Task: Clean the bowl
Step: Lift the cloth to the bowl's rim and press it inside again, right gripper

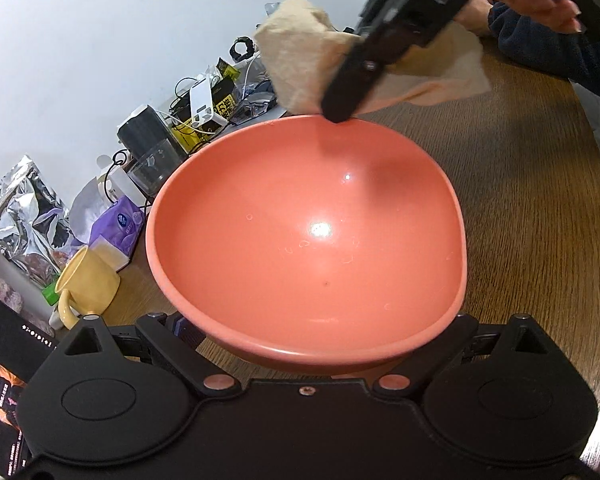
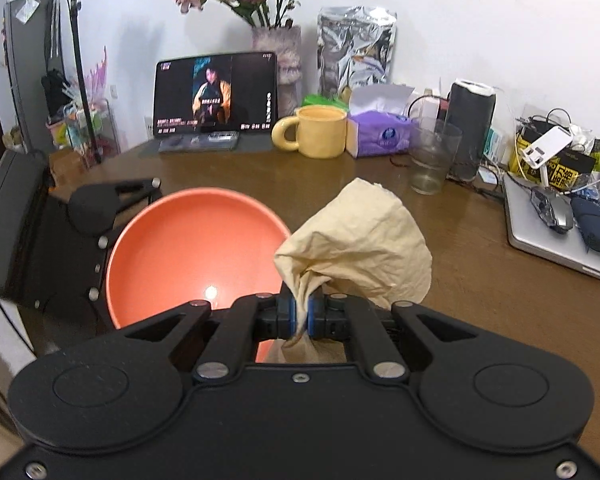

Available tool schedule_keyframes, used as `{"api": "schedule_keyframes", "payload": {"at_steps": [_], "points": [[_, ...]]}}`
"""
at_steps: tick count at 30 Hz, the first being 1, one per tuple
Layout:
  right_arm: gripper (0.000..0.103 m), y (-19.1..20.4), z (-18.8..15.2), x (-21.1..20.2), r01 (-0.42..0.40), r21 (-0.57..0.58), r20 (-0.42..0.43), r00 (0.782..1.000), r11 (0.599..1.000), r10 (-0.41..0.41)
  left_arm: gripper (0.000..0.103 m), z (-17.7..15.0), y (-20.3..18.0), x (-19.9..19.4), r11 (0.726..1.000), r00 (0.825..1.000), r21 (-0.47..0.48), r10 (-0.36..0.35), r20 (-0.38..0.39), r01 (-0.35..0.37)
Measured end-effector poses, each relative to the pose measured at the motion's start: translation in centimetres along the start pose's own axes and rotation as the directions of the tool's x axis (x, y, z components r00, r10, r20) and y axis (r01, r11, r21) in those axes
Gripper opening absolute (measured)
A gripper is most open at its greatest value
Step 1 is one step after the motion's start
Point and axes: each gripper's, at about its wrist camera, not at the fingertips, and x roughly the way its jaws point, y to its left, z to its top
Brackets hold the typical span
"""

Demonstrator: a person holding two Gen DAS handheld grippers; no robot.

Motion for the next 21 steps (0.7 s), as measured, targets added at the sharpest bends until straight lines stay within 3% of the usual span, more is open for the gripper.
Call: {"api": "schedule_keyframes", "payload": {"at_steps": [10, 21], "points": [[0.006, 1.2, -0.8, -0.7, -0.022, -0.035, -0.075, 0.997, 0.999, 0.019, 0.095, 0.0, 0.3, 0.0, 1.000, 1.000, -0.002, 0.001, -0.001, -0.001], [0.006, 3.7, -1.8, -0.8, -0.133, -0.107, -0.182, 0.977, 0.985, 0.112, 0.095, -0.2, 0.2, 0.0, 1.000, 1.000, 0.002, 0.005, 0.001, -0.005]]}}
